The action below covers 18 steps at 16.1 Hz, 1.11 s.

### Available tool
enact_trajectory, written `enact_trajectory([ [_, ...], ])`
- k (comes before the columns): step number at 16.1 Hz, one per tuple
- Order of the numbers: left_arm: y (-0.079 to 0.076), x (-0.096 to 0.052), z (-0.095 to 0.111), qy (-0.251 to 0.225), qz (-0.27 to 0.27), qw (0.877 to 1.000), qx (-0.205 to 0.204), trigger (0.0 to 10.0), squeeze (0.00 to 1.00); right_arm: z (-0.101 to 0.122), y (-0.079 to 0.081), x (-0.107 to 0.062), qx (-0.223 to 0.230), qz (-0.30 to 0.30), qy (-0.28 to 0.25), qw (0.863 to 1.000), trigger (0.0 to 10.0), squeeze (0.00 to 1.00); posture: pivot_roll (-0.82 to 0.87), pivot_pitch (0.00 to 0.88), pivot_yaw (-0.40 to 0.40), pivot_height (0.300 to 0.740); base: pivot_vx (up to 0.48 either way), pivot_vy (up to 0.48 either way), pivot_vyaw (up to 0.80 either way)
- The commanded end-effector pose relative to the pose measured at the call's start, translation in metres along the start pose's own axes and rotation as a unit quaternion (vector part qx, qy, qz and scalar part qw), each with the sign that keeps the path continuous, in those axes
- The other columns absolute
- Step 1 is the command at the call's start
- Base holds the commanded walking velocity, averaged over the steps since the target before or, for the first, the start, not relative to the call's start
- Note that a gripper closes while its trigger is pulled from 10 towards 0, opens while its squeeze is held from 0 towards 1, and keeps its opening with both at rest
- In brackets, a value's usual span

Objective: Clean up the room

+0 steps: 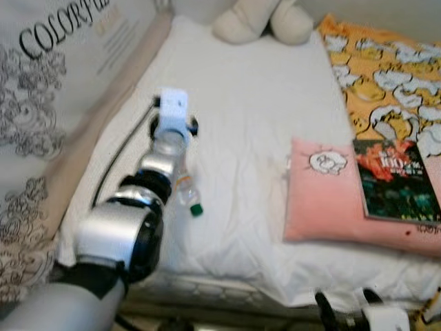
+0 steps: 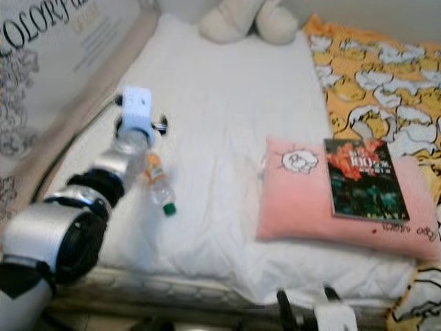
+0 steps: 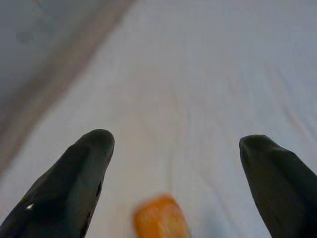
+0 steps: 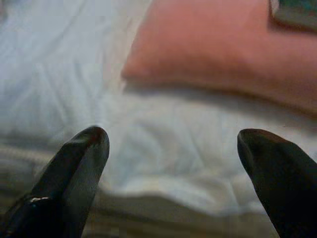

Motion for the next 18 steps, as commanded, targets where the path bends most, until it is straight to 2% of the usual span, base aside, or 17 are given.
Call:
enact_trajectory([
  [1,-0.003,-0.001,-0.012,0.024,-0.009,1.0,0.003,10.0,0.0,0.003,0.001,-0.003,0.0,-0.002,0.003,1.0,10.0,0.0,-0.31,0.151,-0.03,0.74,0.0,0.0,0.0],
  [5,0.005,-0.002,-0.031,0.058,0.019,0.998,0.011,10.0,0.0,0.009,0.014,-0.023,-0.003,0.021,0.022,1.0,10.0,0.0,-0.32,0.227,-0.044,0.74,0.0,0.0,0.0],
  [7,0.005,-0.004,-0.044,0.078,0.022,0.997,0.013,10.0,0.0,0.014,0.028,-0.028,0.0,0.068,0.023,0.997,10.0,0.0,-0.33,0.243,-0.049,0.74,0.0,0.0,0.0],
  [8,0.003,-0.005,-0.05,0.088,0.019,0.996,0.014,10.0,0.0,0.018,0.035,-0.029,-0.001,0.094,0.021,0.995,10.0,0.0,-0.33,0.249,-0.053,0.74,0.0,0.0,0.0],
  [10,0.002,-0.007,-0.06,0.107,0.023,0.994,0.014,10.0,0.0,0.024,0.038,-0.029,-0.007,0.116,0.021,0.993,10.0,0.0,-0.33,0.251,-0.055,0.74,0.0,0.0,0.0],
  [12,0.003,-0.009,-0.068,0.124,0.031,0.992,0.02,10.0,0.0,0.027,0.039,-0.029,-0.014,0.125,0.02,0.992,10.0,0.0,-0.32,0.25,-0.054,0.74,0.0,0.0,0.0],
  [14,0.0,-0.014,-0.086,0.163,0.031,0.986,0.004,10.0,0.0,0.028,0.042,-0.027,-0.015,0.133,0.024,0.991,10.0,0.0,-0.32,0.245,-0.054,0.74,0.0,0.0,0.0],
  [16,-0.006,-0.018,-0.099,0.181,0.014,0.983,0.017,10.0,0.0,0.028,0.043,-0.023,-0.015,0.135,0.023,0.99,10.0,0.0,-0.31,0.242,-0.055,0.74,0.0,0.0,0.0],
  [17,-0.005,-0.02,-0.106,0.186,0.011,0.982,0.033,2.6,0.0,0.029,0.042,-0.022,-0.016,0.136,0.023,0.99,10.0,0.0,-0.31,0.242,-0.055,0.74,0.0,0.0,0.0],
  [18,0.001,-0.022,-0.115,0.194,0.019,0.979,0.057,0.0,0.0,0.03,0.042,-0.02,-0.016,0.137,0.024,0.99,10.0,0.0,-0.31,0.238,-0.054,0.74,0.0,0.0,0.0],
])
Point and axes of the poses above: a point about 5 cm out from each wrist's last joint towards the gripper, its own x axis pointing out of the wrist towards the gripper, its own z axis along the axis of the wrist's last joint, y = z × x, the point moved 3 cm from there along x, pointing out of the wrist towards the gripper, and after that the axes turned 6 degrees about x, right-handed, at the moved point
